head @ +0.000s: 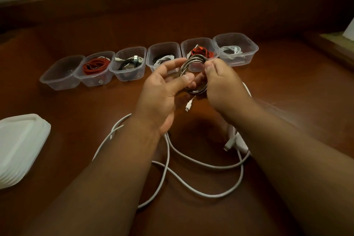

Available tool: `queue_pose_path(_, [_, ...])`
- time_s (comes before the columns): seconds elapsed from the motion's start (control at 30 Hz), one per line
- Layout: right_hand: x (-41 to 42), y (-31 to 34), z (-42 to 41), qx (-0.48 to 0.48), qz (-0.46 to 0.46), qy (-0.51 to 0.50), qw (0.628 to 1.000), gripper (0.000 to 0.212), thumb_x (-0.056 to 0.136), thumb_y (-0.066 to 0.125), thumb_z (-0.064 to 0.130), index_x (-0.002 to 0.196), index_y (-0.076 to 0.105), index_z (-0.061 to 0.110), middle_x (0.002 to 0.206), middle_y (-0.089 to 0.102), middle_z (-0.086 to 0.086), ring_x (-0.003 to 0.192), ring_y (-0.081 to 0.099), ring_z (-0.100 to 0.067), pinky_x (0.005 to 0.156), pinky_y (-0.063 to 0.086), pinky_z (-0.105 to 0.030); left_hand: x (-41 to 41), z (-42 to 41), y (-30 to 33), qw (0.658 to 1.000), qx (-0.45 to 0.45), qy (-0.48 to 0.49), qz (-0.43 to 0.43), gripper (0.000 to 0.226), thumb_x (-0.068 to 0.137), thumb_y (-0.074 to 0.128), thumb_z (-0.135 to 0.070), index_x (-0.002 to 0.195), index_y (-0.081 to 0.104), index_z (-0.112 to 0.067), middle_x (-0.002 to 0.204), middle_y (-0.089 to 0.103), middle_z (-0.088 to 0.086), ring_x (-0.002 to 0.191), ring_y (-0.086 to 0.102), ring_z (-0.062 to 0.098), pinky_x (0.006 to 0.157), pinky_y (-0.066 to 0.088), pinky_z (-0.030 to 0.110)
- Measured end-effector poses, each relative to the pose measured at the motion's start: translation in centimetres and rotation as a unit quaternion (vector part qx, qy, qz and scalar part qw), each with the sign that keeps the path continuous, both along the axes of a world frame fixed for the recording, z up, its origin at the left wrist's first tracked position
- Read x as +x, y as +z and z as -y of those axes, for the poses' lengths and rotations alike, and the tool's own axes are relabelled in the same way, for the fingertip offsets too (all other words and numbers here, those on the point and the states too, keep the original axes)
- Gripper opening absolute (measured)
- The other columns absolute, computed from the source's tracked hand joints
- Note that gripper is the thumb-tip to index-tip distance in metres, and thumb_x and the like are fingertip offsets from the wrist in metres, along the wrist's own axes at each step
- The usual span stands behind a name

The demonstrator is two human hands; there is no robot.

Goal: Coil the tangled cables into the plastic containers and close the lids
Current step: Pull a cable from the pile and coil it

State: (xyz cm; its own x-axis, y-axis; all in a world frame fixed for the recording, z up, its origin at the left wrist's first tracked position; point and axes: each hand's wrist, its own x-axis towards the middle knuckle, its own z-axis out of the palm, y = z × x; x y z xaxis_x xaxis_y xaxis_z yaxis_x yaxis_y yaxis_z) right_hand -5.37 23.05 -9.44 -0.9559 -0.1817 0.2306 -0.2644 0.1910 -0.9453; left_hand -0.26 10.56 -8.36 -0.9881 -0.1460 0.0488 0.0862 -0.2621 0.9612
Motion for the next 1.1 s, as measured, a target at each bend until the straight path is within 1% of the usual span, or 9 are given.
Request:
queue_pose_path(0.1, [-0.2, 0.0, -0.6, 0.040, -0.082, -0.028, 0.995, 0.028, 0.108, 0.033, 0.025, 0.093, 0.054, 0.014, 0.084, 0.061, -0.007, 0.077, 0.058, -0.020, 0.069, 0.048, -0.034, -0.3, 0.5, -0.7, 0.930, -0.323, 0.141, -0.106, 0.029, 0.092, 0.065, -0.007, 0.115, 0.065, -0.025, 0.107, 0.071, -0.003, 0.099, 0.069, 0.010, 0.087, 0.059, 0.035])
queue_pose_path(0.17, [-0.5, -0.4, -0.6, 0.069, -0.143, -0.044, 0.986, 0.028, 0.107, 0.034, 0.023, 0.096, 0.054, 0.007, 0.085, 0.058, -0.010, 0.078, 0.055, -0.023, 0.065, 0.043, -0.032, -0.3, 0.6, -0.9, 0.886, -0.403, 0.182, -0.139, 0.026, 0.093, 0.065, -0.010, 0.115, 0.067, -0.024, 0.105, 0.070, -0.006, 0.097, 0.069, 0.006, 0.083, 0.060, 0.033])
queue_pose_path(0.27, [-1.1, -0.8, -0.8, 0.093, -0.182, -0.073, 0.976, 0.023, 0.107, 0.037, 0.019, 0.094, 0.053, 0.007, 0.092, 0.048, -0.002, 0.076, 0.048, -0.010, 0.064, 0.037, -0.015, -0.2, 0.4, -0.6, 0.929, -0.316, 0.175, -0.081, 0.015, 0.095, 0.063, -0.011, 0.099, 0.068, -0.024, 0.087, 0.073, -0.004, 0.085, 0.072, 0.011, 0.081, 0.061, 0.038])
queue_pose_path(0.37, [-1.7, -0.9, -1.0, 0.121, -0.144, -0.076, 0.979, 0.021, 0.107, 0.037, 0.020, 0.090, 0.050, 0.018, 0.088, 0.042, 0.008, 0.073, 0.041, -0.001, 0.064, 0.034, -0.011, -0.1, 0.0, 0.4, 0.990, -0.107, 0.087, 0.024, 0.015, 0.099, 0.052, -0.006, 0.100, 0.066, -0.013, 0.064, 0.063, -0.001, 0.069, 0.067, 0.017, 0.076, 0.059, 0.036])
queue_pose_path(0.53, [-1.4, -0.5, -0.9, 0.103, -0.092, -0.028, 0.990, 0.027, 0.107, 0.036, 0.025, 0.086, 0.053, 0.023, 0.071, 0.044, 0.008, 0.059, 0.037, -0.003, 0.050, 0.031, -0.013, -0.1, 0.6, 0.9, 0.998, 0.023, 0.026, 0.058, 0.021, 0.103, 0.041, -0.008, 0.102, 0.061, -0.011, 0.055, 0.037, -0.005, 0.045, 0.035, 0.007, 0.044, 0.038, 0.020])
queue_pose_path(0.7, [-1.5, 0.3, -1.2, -0.065, 0.073, -0.018, 0.995, 0.034, 0.107, 0.036, 0.029, 0.079, 0.055, 0.024, 0.074, 0.051, 0.001, 0.070, 0.047, -0.017, 0.064, 0.042, -0.034, 0.2, 0.6, 0.9, 0.997, -0.048, 0.004, 0.059, 0.023, 0.104, 0.040, -0.009, 0.114, 0.060, -0.012, 0.063, 0.044, -0.003, 0.047, 0.034, 0.006, 0.045, 0.032, 0.020])
queue_pose_path(0.8, [-1.2, 1.3, -1.4, -0.251, 0.214, 0.025, 0.944, 0.033, 0.107, 0.036, 0.027, 0.081, 0.052, 0.017, 0.070, 0.048, 0.002, 0.062, 0.046, -0.012, 0.052, 0.042, -0.023, 0.1, 0.3, 0.7, 0.964, -0.252, 0.082, -0.004, 0.018, 0.102, 0.050, -0.013, 0.098, 0.065, -0.024, 0.076, 0.062, -0.003, 0.062, 0.058, 0.004, 0.061, 0.051, 0.022])
queue_pose_path(0.9, [-0.5, 1.7, -1.6, -0.375, 0.260, 0.087, 0.886, 0.033, 0.107, 0.034, 0.026, 0.081, 0.050, 0.015, 0.067, 0.049, 0.002, 0.058, 0.047, -0.009, 0.045, 0.041, -0.019, 0.0, 0.3, 0.2, 0.946, -0.294, 0.128, -0.052, 0.012, 0.095, 0.063, -0.022, 0.089, 0.069, -0.031, 0.095, 0.071, -0.002, 0.090, 0.067, 0.007, 0.080, 0.055, 0.027])
queue_pose_path(1.1, [1.0, 1.5, -0.4, -0.405, 0.228, 0.109, 0.879, 0.029, 0.107, 0.036, 0.024, 0.086, 0.054, 0.013, 0.076, 0.054, -0.001, 0.067, 0.057, -0.012, 0.056, 0.051, -0.025, -0.4, -0.2, 0.1, 0.988, -0.012, 0.153, 0.018, 0.014, 0.095, 0.062, -0.014, 0.086, 0.072, -0.014, 0.074, 0.072, -0.001, 0.072, 0.066, 0.010, 0.066, 0.055, 0.021])
